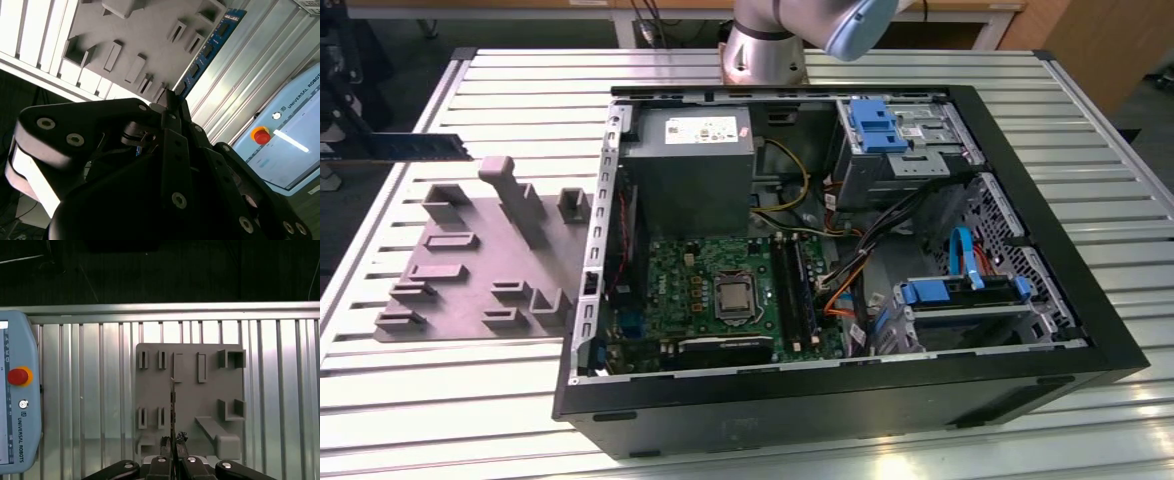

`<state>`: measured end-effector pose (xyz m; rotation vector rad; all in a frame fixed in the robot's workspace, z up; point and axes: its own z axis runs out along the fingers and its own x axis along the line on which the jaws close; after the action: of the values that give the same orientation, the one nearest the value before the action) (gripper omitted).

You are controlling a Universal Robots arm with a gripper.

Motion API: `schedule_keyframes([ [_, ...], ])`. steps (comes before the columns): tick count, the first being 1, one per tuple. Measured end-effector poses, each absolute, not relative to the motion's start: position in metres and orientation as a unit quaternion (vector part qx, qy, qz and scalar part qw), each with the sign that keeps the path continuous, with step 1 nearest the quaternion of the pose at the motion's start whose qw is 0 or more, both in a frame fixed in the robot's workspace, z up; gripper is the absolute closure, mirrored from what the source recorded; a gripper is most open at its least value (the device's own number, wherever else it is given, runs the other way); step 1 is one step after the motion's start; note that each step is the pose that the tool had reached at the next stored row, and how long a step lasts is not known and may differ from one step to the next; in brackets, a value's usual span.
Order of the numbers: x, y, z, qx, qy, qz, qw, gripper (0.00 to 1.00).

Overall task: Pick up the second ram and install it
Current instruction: 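Pick up the second ram and move it above second insertion slot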

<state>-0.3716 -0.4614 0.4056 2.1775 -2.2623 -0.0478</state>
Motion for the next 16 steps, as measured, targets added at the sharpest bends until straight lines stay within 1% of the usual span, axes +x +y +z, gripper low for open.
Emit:
schedule_keyframes([
  [16, -0.347, -0.461, 0.406, 0.693, -0.72, -0.015, 0.001, 0.86],
])
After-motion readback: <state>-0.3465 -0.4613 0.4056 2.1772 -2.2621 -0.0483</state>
